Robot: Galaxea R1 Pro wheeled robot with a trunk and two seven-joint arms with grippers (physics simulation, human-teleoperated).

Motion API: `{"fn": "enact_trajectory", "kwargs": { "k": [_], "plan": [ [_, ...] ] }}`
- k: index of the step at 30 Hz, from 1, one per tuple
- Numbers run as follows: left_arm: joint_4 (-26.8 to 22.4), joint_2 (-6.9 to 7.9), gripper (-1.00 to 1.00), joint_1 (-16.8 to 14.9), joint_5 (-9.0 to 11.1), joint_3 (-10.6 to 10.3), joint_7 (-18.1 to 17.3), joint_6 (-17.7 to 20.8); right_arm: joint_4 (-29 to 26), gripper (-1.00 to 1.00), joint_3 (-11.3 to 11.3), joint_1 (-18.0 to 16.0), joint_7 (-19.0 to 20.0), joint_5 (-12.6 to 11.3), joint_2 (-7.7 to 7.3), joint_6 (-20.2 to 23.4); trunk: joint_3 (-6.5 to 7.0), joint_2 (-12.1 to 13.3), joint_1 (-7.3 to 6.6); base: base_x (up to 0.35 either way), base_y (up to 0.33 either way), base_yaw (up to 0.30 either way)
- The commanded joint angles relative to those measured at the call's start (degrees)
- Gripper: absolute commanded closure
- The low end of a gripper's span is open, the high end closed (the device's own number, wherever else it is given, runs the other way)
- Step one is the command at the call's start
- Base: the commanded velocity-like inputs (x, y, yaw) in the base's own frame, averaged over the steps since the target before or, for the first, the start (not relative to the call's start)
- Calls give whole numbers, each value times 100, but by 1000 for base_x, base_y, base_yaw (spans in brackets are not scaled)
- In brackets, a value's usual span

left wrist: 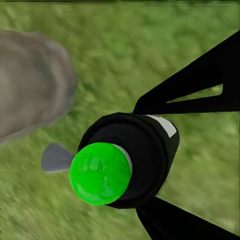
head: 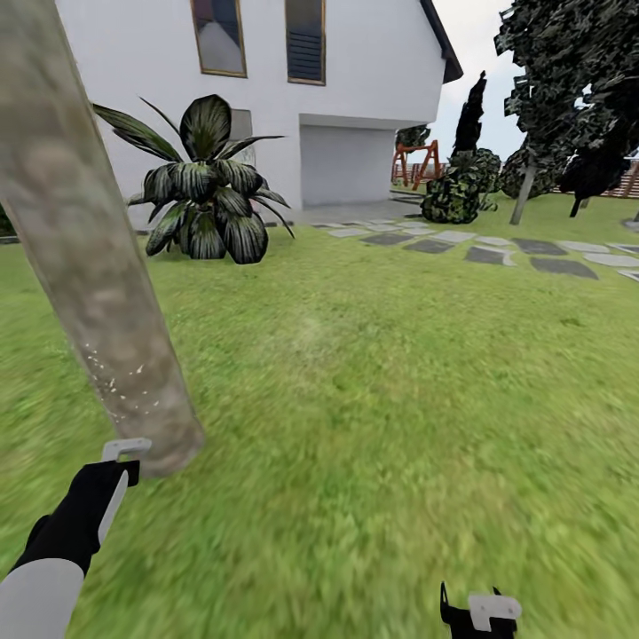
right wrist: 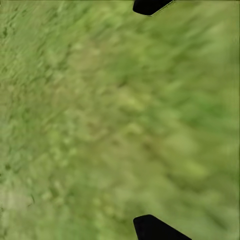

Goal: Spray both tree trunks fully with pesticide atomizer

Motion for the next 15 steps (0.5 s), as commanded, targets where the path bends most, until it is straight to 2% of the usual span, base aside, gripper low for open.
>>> {"fn": "enact_trajectory", "kwargs": {
  "k": [1,11,15],
  "plan": [
    [0,0,100,0,-5,-1,0,1,0,-100,0,0,0,0,0,0,0,0,0,208,-206,12],
    [0,5,100,0,-5,4,0,1,0,-100,0,0,0,6,0,0,0,0,0,196,-211,3],
    [0,8,100,0,-5,2,0,1,0,-100,0,0,0,8,6,0,0,0,0,186,-216,142]
  ]
}}
